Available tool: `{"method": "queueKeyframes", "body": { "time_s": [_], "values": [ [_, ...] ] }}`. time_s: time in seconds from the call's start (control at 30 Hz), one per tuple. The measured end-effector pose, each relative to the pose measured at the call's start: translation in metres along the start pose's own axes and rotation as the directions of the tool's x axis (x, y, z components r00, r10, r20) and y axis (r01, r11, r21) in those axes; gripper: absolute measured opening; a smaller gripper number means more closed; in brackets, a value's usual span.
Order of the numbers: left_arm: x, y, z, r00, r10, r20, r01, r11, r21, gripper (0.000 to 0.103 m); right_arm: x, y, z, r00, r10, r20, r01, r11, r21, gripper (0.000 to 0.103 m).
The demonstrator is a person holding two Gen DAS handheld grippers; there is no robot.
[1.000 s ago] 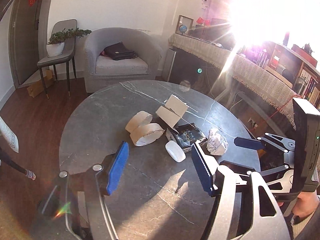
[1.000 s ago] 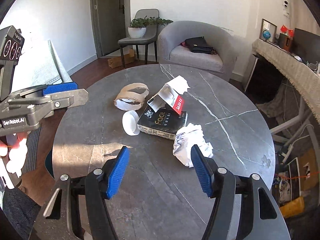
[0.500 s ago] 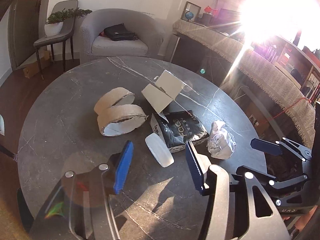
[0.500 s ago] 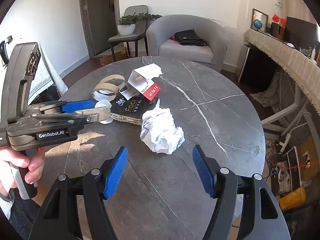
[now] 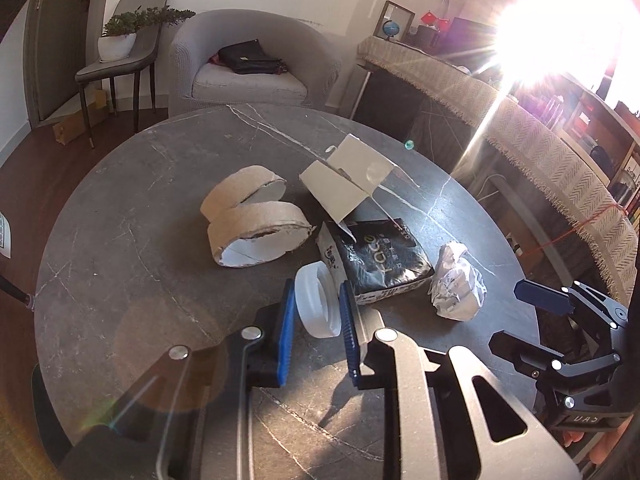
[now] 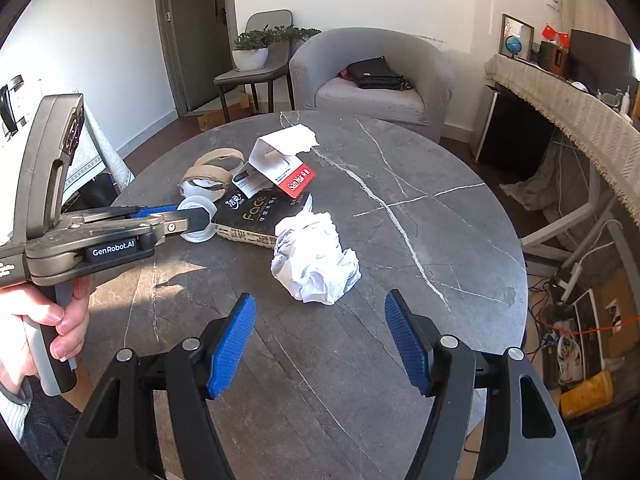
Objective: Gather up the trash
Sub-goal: 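Grasp the white plastic cup with the left tool, then close the right tool on the crumpled white paper ball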
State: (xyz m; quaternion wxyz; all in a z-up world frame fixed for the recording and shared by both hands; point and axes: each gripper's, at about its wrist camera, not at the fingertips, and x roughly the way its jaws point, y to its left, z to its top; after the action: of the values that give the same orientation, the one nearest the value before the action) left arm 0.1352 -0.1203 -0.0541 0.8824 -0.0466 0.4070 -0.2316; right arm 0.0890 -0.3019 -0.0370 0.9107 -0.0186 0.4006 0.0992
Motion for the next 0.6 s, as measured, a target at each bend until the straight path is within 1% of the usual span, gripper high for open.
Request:
{"method": "queueKeyframes", "body": {
  "time_s": [0.07,0.1,0.3,0.6],
  "values": [
    [0.001,0.000,0.000,1.000,0.009,-0.002,-0.009,1.000,0.010,0.012,0.002,0.000,0.000,1.000,0.000,-0.004,0.000,1.000,0.001,0.068],
    [0.001,-0.001,-0.001,1.000,0.013,-0.004,-0.013,1.000,0.015,0.012,0.003,0.001,0.001,1.000,0.000,-0.006,0.000,1.000,0.001,0.068],
    [-0.001,0.001,-0.002,0.999,0.038,0.000,-0.038,0.999,0.035,0.011,0.009,0.005,0.002,1.000,0.007,-0.010,-0.007,1.000,-0.006,0.068],
    [-0.021,0.014,-0.001,0.999,0.044,0.028,-0.045,0.999,0.029,0.011,0.028,0.002,0.012,0.999,-0.030,-0.033,0.030,1.000,0.000,0.068]
  ]
}}
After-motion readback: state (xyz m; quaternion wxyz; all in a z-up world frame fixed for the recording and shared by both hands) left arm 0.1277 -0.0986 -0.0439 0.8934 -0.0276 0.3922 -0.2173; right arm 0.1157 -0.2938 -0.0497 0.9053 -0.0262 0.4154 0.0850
